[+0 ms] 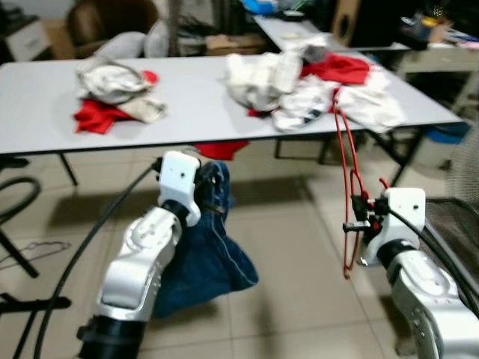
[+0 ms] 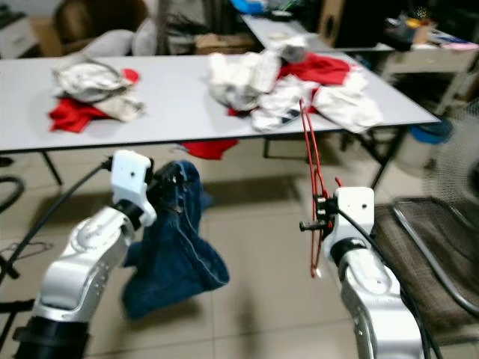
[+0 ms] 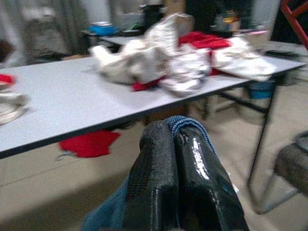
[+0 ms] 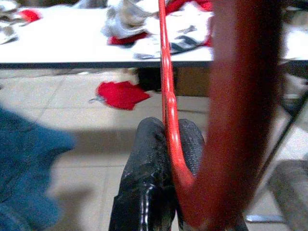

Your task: Hang hanger

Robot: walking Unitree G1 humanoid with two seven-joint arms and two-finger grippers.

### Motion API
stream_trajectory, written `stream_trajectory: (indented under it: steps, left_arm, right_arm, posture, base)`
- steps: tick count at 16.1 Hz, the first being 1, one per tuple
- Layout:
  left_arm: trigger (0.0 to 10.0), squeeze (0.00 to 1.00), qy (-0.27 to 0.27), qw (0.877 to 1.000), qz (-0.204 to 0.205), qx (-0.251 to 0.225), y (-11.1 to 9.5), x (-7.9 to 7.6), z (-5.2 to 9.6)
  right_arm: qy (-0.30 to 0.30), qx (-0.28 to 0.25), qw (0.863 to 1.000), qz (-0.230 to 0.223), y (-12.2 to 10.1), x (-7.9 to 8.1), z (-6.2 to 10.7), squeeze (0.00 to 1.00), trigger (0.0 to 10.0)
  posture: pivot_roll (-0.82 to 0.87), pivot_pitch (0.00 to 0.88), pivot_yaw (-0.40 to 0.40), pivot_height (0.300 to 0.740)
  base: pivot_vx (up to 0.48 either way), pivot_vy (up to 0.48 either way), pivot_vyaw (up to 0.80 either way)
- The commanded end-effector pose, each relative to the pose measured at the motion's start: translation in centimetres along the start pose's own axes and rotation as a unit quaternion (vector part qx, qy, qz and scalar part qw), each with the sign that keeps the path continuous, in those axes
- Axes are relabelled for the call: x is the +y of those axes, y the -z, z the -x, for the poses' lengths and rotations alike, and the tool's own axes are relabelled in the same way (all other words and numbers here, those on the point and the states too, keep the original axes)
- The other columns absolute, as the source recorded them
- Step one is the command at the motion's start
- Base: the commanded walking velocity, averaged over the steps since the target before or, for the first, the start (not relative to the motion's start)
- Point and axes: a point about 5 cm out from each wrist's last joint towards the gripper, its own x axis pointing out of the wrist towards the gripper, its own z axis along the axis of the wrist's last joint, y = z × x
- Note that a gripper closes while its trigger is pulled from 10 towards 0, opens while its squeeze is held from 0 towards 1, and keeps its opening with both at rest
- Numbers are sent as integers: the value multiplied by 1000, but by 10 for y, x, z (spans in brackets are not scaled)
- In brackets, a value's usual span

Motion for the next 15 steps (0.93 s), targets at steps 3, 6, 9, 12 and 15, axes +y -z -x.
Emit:
stream_trajectory:
  steps: [3,6,9,12,15]
  left_arm:
    - [10000,0,1,1000,-5,-17,-8,1,0]
    - [10000,0,1,1000,-6,-18,-9,2,0]
    - [10000,0,2,1000,-7,-21,-11,3,-2]
    - [10000,0,10,1000,-9,-25,-14,2,-8]
    - [10000,0,13,1000,-9,-26,-14,1,-9]
  right_arm:
    - [-7,-8,1000,-1,-5,2,0,0,10000]
    - [-4,-13,1000,3,-4,2,0,0,10000]
    - [-5,-17,1000,5,-5,3,0,0,10000]
    - [3,-22,1000,3,-5,3,1,0,10000]
    - [6,-24,1000,2,-6,1,2,0,10000]
  posture:
    - [-15,0,-5,740]
    - [-14,0,-2,740]
    - [-16,0,9,740]
    - [-25,0,24,740]
    - [-28,0,28,740]
  base:
    - [364,0,-800]
    - [361,0,-267]
    - [363,0,0]
    - [363,0,0]
    - [363,0,0]
